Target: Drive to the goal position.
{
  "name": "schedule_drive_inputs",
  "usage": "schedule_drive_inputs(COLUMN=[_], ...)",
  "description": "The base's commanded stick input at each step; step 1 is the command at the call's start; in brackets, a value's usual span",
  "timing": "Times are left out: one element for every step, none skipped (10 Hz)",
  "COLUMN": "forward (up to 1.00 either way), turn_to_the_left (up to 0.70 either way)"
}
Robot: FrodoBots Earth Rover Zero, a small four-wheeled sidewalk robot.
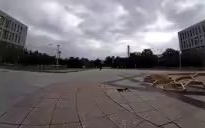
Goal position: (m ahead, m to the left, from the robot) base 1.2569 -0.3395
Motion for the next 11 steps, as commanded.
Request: schedule_drive_inputs(forward=[0.7,0.7,0.7,0.7,0.7,0.7,0.7,0.7,0.7,0.7,0.7], turn_to_the_left=[0.0,0.0,0.0,0.0,0.0,0.0,0.0,0.0,0.0,0.0,0.0])
